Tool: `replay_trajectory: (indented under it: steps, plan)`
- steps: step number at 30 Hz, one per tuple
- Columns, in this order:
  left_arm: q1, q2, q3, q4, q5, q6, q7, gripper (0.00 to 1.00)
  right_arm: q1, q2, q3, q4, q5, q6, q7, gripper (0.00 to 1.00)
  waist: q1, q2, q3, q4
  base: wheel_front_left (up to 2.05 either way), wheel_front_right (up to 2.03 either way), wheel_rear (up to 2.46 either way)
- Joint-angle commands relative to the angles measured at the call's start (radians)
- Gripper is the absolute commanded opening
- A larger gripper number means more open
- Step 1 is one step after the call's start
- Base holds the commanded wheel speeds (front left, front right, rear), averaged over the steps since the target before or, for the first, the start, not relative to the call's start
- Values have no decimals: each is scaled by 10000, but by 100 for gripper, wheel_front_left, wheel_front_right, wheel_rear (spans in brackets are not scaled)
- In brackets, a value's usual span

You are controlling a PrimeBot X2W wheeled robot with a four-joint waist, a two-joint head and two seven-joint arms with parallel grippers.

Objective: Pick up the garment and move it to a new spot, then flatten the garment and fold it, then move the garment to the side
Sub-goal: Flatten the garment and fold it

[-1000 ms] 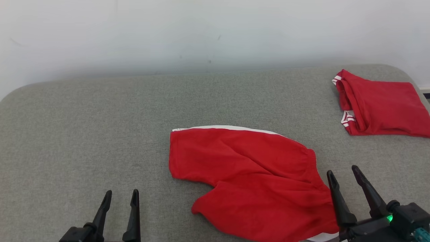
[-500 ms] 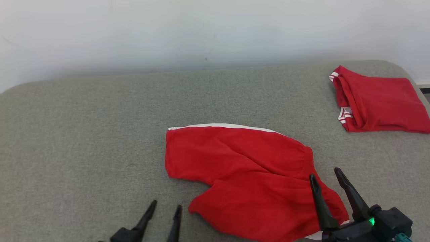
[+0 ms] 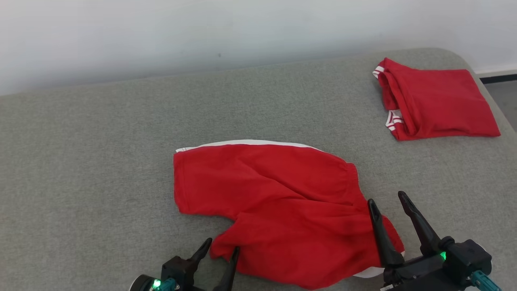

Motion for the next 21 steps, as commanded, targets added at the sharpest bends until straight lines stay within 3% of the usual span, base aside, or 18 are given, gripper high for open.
replay_trajectory:
  steps: [1,3,4,12,21]
  plan:
    - [-161,33,-22,166,-179,-3,0,100,-34,18,-33,24,-39,-27,0,100,0,-1,127,-149,0,0,0]
    - [-364,21,-32,264,-255,-4,0,28,-22,38,-35,34,-60,-27,-2,100,0,-1,131,-177,0,0,0]
    - [-410,14,-55,250,-327,-4,0,0,-5,45,-56,34,-67,-27,-2,100,0,-1,125,-175,0,0,0]
    - [-44,19,232,-519,-605,6,0,0,209,160,-233,48,-107,-27,-1,100,0,-1,-99,276,0,0,0]
    - [1282,814,1108,-2841,-193,58,0,0,499,225,-402,109,-81,-27,-1,100,0,-1,-289,1144,0,0,0]
